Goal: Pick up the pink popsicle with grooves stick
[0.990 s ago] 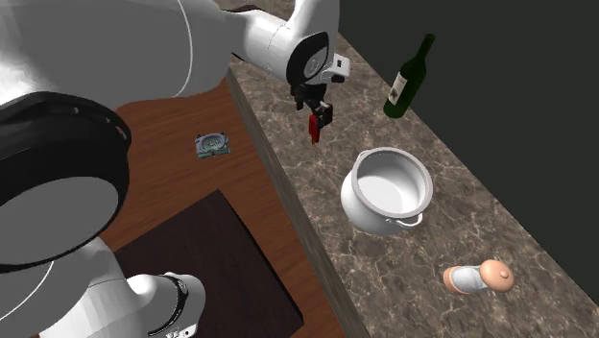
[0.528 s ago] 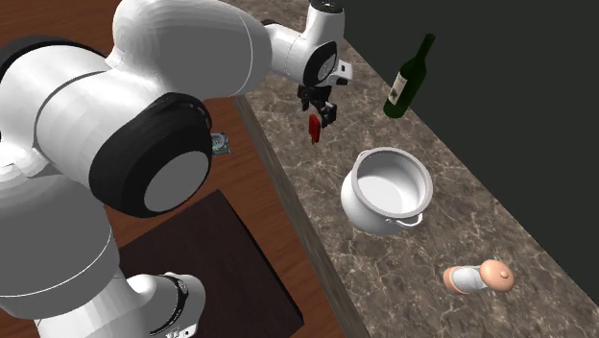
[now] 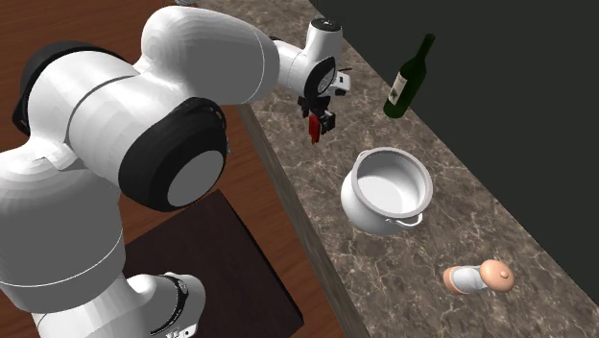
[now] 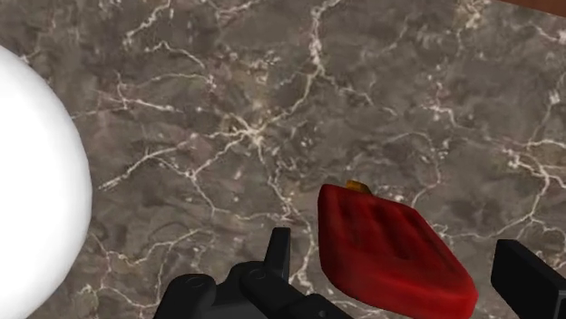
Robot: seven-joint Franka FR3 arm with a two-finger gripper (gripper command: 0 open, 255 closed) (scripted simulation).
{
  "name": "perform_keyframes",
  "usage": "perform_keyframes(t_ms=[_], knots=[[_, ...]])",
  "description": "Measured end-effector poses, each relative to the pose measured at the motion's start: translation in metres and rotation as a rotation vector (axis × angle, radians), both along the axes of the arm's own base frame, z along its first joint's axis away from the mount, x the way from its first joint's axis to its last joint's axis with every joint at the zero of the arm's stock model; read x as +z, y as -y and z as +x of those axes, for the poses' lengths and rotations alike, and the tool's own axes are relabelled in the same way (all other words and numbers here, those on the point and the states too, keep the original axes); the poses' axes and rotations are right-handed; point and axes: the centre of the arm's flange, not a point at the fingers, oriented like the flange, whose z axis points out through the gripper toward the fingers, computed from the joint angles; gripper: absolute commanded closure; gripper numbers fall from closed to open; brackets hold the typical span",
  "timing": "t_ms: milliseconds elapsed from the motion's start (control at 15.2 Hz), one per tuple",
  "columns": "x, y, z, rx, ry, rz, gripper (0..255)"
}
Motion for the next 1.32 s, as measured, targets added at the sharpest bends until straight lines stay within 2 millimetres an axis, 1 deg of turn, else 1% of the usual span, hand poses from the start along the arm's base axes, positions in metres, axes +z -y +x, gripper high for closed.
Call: perform_keyframes(t_ms=[660, 990, 1320], knots=[[-0.001, 0.001, 0.001, 0.000, 0.002, 0.000, 255], [0.018, 0.001, 0.001, 0.000, 0.001, 0.000, 255], [0.047, 0.001, 0.000, 0.000, 0.001, 0.000, 255]])
